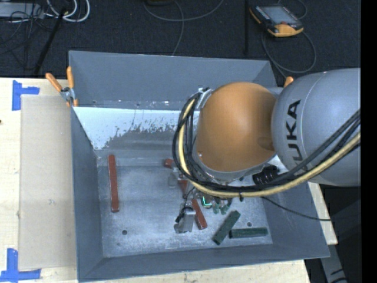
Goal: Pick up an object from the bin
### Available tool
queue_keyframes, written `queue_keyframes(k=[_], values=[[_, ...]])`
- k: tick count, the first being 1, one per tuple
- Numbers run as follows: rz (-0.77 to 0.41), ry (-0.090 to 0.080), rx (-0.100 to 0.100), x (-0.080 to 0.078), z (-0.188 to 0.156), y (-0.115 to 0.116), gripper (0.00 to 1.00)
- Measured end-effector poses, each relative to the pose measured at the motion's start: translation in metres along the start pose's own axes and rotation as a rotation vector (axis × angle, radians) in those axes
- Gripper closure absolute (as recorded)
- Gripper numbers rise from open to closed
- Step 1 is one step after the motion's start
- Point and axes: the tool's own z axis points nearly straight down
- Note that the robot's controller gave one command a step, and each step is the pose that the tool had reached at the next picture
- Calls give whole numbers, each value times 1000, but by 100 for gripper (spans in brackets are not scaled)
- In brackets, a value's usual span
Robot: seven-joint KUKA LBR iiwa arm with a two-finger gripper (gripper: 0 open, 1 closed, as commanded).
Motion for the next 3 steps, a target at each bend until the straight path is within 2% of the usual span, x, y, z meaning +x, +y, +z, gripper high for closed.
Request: queue_keyframes(k=[1, 2, 3], values=[[170, 0, 2, -20, 91, -66, 0], [179, -2, 0, -52, 170, -129, 0], [207, -5, -3, -6, 167, -113, 0]])
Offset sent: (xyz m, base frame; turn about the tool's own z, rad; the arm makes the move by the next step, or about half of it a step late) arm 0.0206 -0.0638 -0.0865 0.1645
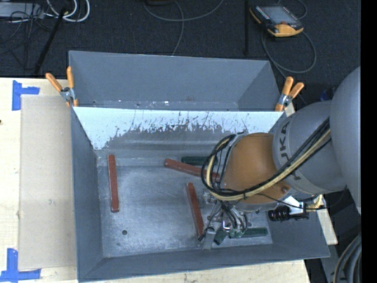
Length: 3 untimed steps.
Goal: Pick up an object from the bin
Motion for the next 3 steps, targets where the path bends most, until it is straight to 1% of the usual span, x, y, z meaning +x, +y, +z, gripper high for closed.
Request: queue_keyframes(k=[1, 2, 3], values=[[-62, -4, 4, -25, -11, -125, 0], [211, 1, -1, -1, -8, -85, 0], [291, -1, -1, -5, 1, -57, 0]])
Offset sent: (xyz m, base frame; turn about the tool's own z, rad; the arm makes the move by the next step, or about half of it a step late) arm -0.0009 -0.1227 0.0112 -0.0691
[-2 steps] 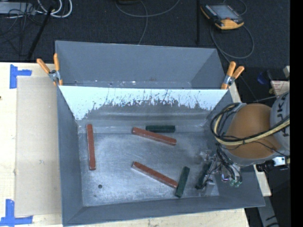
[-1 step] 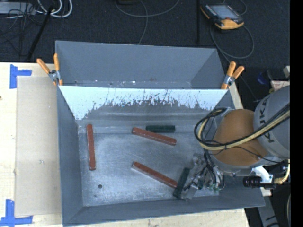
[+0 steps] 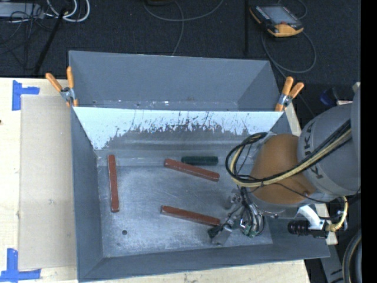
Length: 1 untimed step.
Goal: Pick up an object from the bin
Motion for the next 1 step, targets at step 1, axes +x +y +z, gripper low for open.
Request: queue_keyframes(k=[1], values=[[3, -1, 0, -1, -1, -1, 100]])
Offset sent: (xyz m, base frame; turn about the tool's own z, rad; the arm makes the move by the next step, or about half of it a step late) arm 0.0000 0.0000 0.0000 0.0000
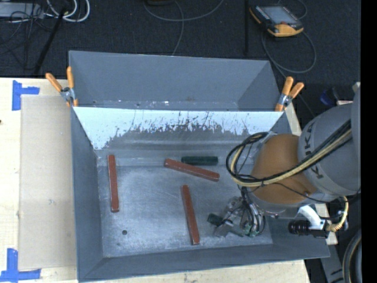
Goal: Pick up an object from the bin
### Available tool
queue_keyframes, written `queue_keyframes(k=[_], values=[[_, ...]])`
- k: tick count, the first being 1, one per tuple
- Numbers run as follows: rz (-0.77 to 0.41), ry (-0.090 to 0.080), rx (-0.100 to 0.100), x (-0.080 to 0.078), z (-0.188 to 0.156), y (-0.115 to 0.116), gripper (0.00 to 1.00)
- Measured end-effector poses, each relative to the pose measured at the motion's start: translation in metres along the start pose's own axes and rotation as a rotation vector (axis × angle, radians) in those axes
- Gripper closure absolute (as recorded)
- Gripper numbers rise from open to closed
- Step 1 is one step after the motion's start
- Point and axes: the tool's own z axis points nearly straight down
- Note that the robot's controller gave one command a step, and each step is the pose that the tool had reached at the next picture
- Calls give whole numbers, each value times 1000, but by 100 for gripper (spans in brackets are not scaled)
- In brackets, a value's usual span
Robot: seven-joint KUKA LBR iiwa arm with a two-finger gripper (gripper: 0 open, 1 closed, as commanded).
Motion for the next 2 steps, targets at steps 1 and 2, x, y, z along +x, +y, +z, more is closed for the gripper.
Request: queue_keyframes(k=[1, 2], values=[[59, -7, -3, -3, -118, 8, 100], [39, -3, -1, 0, -143, 12, 100]])
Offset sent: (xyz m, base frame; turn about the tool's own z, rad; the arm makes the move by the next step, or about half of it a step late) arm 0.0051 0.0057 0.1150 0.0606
